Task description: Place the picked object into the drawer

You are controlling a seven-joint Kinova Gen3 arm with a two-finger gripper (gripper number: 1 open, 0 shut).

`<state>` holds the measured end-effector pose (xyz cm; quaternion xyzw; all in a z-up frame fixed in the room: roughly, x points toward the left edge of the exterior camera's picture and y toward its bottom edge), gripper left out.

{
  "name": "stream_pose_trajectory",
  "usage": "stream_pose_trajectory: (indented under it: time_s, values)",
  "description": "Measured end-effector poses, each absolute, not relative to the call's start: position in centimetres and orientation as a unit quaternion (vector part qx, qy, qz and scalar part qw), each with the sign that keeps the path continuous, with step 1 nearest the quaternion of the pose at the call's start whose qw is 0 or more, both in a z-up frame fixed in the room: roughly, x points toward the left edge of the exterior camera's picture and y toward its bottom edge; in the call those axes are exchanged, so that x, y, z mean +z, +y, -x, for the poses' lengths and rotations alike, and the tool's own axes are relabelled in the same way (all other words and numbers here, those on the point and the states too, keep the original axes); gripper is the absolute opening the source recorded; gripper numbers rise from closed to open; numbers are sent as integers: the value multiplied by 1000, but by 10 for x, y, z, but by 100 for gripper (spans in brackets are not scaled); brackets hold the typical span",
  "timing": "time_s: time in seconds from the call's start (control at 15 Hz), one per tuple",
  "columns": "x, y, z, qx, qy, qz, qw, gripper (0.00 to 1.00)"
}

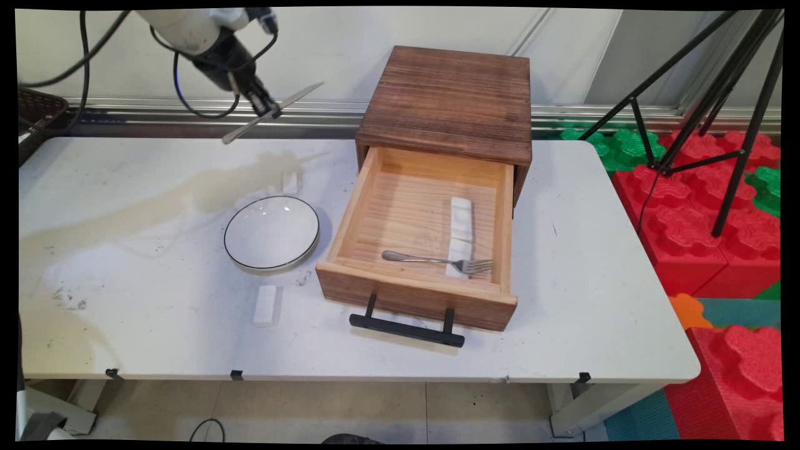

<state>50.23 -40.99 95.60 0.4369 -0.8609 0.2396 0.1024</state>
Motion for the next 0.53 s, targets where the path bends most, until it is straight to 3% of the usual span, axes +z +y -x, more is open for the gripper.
stream_pose_trajectory:
  time_s: [0.53]
  values:
    - [1000, -403, -420, 226, -892, -356, 159, 0]
